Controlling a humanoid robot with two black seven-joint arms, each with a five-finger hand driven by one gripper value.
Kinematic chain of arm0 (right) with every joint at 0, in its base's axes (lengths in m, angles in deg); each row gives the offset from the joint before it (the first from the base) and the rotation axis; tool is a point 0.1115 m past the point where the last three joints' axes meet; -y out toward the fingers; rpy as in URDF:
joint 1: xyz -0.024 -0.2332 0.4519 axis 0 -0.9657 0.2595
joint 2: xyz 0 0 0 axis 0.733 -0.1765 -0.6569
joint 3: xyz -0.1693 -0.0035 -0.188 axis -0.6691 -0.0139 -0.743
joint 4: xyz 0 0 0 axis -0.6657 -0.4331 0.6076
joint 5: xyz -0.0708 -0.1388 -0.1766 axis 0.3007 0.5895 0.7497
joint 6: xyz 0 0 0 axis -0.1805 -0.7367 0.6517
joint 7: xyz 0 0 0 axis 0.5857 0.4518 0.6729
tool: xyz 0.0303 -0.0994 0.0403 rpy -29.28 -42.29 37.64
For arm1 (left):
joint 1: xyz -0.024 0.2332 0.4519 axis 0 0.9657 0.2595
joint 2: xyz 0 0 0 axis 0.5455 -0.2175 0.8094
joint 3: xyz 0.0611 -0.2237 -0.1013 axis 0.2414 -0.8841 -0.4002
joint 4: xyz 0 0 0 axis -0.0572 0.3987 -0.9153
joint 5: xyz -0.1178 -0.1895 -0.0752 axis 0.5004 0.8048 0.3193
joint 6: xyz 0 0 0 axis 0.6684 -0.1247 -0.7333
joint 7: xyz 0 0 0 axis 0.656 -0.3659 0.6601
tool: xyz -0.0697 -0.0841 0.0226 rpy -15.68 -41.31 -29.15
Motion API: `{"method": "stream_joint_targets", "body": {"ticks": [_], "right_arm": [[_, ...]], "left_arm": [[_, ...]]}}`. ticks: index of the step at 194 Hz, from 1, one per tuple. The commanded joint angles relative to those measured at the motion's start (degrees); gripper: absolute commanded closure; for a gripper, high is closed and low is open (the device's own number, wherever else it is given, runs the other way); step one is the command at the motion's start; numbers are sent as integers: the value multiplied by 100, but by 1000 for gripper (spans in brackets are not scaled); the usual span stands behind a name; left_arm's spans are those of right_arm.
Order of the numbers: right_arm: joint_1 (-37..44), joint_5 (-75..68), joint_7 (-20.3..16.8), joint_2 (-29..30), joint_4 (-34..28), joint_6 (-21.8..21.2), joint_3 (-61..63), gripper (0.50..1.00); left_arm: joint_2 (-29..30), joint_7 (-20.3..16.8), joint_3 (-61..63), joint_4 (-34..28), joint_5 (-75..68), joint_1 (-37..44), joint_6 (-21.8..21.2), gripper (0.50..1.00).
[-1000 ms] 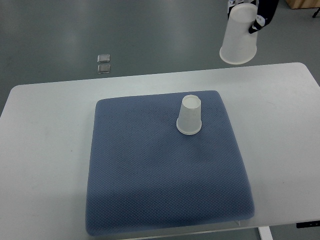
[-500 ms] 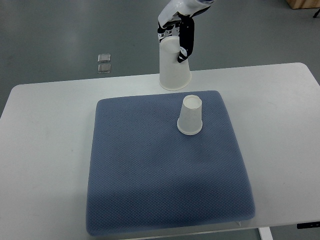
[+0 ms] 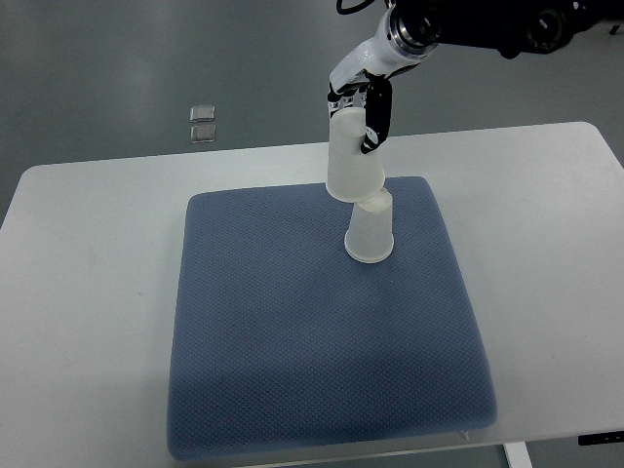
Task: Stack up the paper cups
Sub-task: 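Lower the held cup onto the upside-down cup on the pad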
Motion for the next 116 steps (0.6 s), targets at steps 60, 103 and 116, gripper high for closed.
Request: {"method": "stream_joint_targets", "body": {"ticks": [60,103,116], "right_arm": [[-145,-11,0,-325,-123,135,-109,877],[-268,-37,0,-386,-141,346,-109,875],[-312,-37,0,-430,-149,373,-109,875]], "left_arm": [[0,0,0,-9,-1,0,-2,500],[0,0,0,-9,0,0,-2,500],[0,0,-9,-9,8,0,-2,500]]}}
